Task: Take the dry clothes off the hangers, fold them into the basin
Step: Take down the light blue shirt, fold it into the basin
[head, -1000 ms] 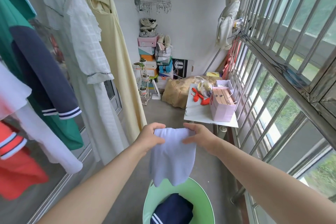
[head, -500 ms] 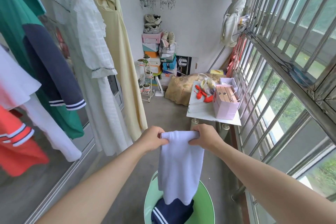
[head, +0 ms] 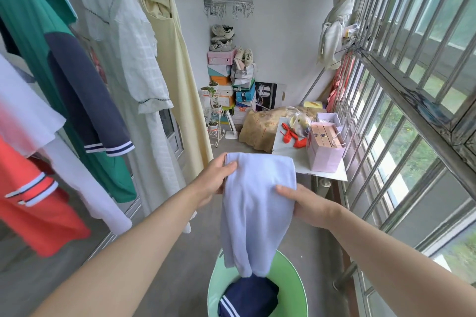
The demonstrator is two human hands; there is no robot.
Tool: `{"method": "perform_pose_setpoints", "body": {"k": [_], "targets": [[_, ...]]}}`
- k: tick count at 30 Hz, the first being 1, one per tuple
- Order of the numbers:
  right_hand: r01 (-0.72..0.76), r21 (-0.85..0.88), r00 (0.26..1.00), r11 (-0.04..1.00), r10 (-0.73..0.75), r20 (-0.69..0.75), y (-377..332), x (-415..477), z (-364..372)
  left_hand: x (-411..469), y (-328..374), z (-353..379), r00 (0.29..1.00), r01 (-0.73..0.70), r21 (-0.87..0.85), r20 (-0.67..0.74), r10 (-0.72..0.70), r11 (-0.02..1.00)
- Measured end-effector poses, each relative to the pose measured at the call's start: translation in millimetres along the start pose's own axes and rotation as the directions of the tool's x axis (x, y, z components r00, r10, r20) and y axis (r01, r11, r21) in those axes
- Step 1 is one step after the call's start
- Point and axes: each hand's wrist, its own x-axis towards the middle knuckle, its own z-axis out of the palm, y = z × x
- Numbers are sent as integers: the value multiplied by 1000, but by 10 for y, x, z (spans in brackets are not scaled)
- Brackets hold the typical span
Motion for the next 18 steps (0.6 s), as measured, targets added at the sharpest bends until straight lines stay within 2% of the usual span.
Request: {"method": "perform_pose_setpoints", "body": {"k": [2,7,10,12,14,16,18], "targets": [[-58,-59,996,997,62,71,102,-57,65,12,-26,-21,999,26,-62,-31,-27,998],[-92,17,996,996,92,-18,137,-87,149,-19,-245,-63,985,143,-295,-55,-166,945],[-116,60,989,991,121,-89,39,-48,199,-14,-351,-88,952,209,-496,-94,-292,843],[-90,141,984,986,110,-139,-75,-15,248,-14,-351,-120,955,193,-622,-60,-292,759],[-64,215,976,975,106,-191,-177,24,285,-61,-320,-110,968,230,-599,61,-242,767],[-76,184,956,980,124,-266,-198,79,308,-145,-395,36,962,272,-433,141,-233,859],[-97,69,924,993,115,-365,-145,139,280,-195,-493,155,964,265,-331,100,-246,905]]}}
